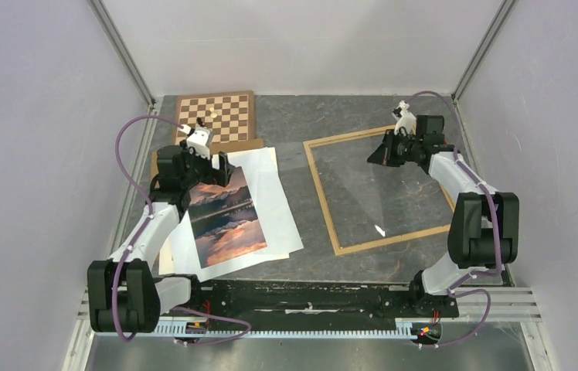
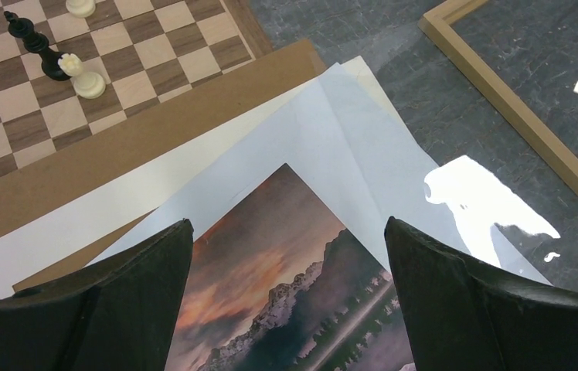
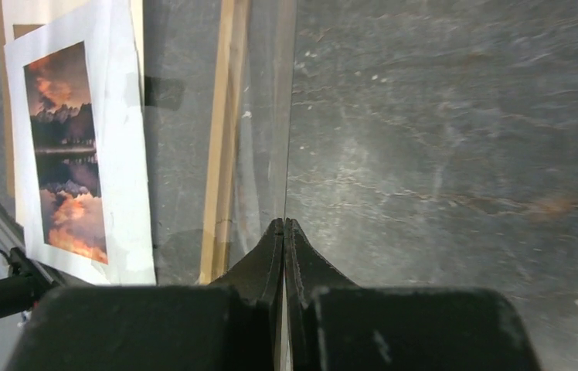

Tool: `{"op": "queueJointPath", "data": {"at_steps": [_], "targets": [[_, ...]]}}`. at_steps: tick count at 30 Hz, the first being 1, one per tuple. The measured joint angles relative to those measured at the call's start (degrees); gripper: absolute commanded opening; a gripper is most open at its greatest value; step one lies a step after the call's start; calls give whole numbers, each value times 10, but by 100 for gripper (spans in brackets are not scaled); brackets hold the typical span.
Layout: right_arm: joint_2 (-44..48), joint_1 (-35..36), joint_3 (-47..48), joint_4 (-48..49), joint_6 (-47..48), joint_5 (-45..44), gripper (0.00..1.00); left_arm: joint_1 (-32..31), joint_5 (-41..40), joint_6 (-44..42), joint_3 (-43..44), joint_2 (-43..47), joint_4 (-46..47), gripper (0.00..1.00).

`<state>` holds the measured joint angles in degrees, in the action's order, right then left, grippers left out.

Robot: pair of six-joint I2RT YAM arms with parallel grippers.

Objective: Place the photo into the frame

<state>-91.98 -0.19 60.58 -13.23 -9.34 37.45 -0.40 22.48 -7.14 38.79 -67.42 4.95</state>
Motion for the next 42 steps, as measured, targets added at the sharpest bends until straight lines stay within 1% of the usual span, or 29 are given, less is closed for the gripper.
{"op": "queueJointPath", "data": {"at_steps": [7, 14, 24, 31, 36, 42], "targets": [[-17, -49, 84, -78, 83, -19, 0, -14, 2, -2, 0, -4, 4, 100], [-81, -84, 179, -155, 175, -56, 0, -45, -2, -16, 10, -24, 7, 100], [-133, -138, 221, -227, 285, -94, 0, -111, -39, -29, 41, -68, 13, 100], [-151, -147, 250, -255, 354, -119, 0, -156, -63, -26, 68, -121, 30, 100], [-165, -148, 260, -263, 380, -126, 0, -185, -75, -21, 85, -152, 41, 100], [-177, -153, 272, -268, 391, -125, 0, -219, -92, 8, 106, -190, 59, 100]]}}
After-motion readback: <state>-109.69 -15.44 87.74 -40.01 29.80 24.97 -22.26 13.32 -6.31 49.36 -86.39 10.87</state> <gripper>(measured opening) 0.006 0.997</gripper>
